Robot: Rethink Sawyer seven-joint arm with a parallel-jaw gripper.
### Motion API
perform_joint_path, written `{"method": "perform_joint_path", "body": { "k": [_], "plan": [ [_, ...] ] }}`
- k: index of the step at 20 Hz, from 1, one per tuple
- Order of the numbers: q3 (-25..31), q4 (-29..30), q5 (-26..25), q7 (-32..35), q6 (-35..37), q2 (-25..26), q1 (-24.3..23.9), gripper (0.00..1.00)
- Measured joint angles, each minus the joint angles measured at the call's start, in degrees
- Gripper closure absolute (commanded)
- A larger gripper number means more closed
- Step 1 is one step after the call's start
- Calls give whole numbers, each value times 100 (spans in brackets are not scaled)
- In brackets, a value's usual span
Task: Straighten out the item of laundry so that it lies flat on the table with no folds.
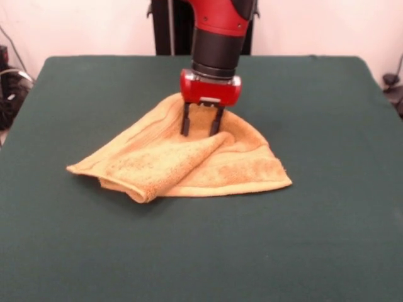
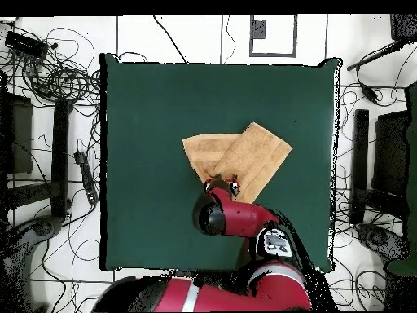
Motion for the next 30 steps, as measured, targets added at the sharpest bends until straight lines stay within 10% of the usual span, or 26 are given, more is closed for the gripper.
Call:
{"method": "perform_joint_path", "body": {
  "k": [30],
  "plan": [
    [-47, 1094, 1236, 698, -887, -28, 828, 0]
  ]
}}
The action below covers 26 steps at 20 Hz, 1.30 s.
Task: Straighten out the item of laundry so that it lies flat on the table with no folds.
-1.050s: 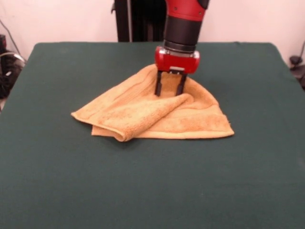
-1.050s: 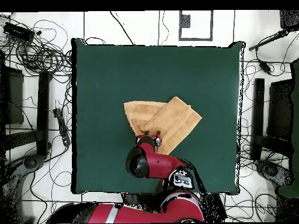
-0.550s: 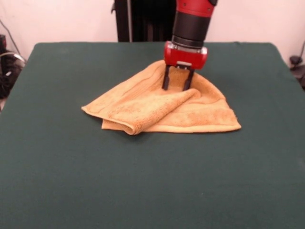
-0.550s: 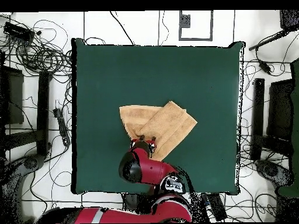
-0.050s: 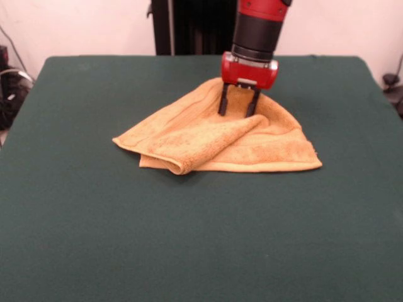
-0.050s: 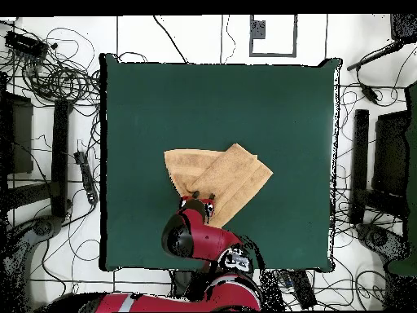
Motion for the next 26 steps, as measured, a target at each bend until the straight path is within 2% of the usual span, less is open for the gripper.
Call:
{"method": "perform_joint_path", "body": {
  "k": [26],
  "plan": [
    [51, -5, -114, 0, 2, -9, -95, 0]
  ]
}}
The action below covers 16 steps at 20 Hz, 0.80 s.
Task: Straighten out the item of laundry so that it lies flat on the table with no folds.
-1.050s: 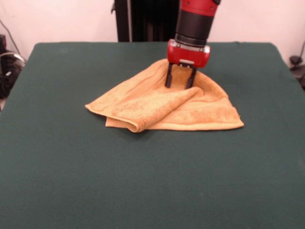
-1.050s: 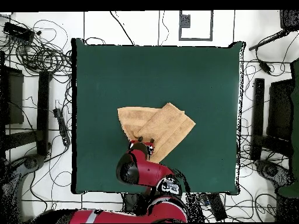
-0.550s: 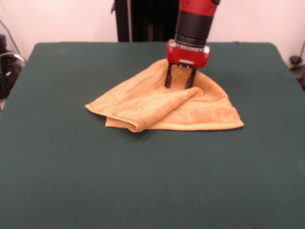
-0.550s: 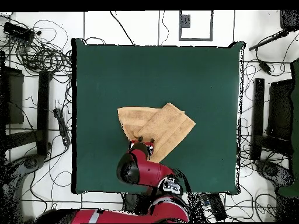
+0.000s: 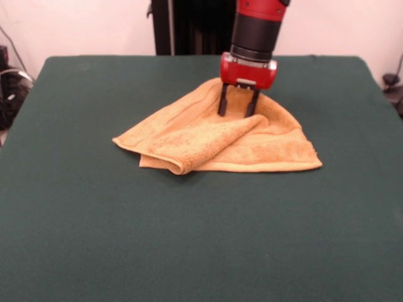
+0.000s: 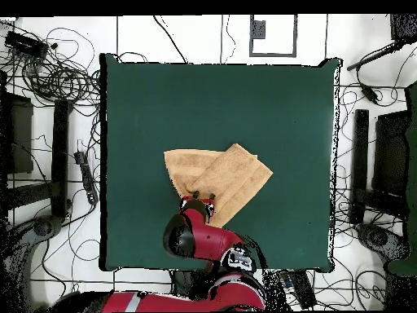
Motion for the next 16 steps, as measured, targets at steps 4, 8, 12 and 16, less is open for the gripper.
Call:
{"method": "perform_joint_path", "body": {
  "k": [4, 8, 12, 16],
  "plan": [
    [9, 1, -14, 0, 0, -2, -14, 0],
    [12, 0, -23, 0, 0, -2, -19, 0],
    [18, 1, -26, 0, 0, -4, -28, 0],
    [77, 4, -88, 0, 6, -17, -117, 0]
  ]
}}
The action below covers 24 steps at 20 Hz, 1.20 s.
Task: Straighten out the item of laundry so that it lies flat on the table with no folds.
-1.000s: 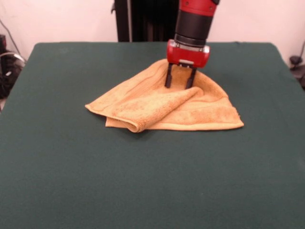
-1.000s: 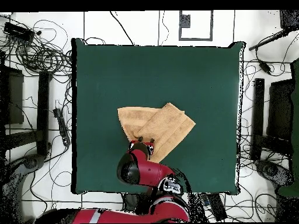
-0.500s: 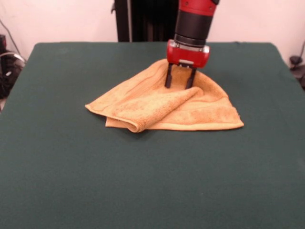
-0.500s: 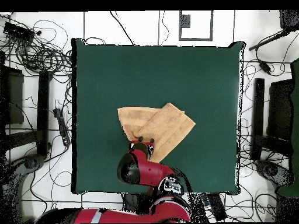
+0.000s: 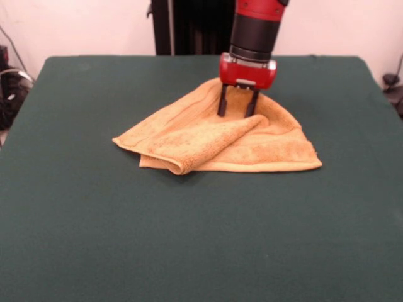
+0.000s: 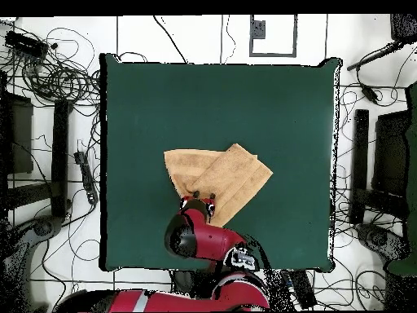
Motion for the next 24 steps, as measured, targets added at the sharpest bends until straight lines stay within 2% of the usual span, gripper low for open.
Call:
{"method": "perform_joint_path", "body": {
  "k": [24],
  "plan": [
    [-81, -43, -23, 0, 73, 9, 103, 0]
  ]
}}
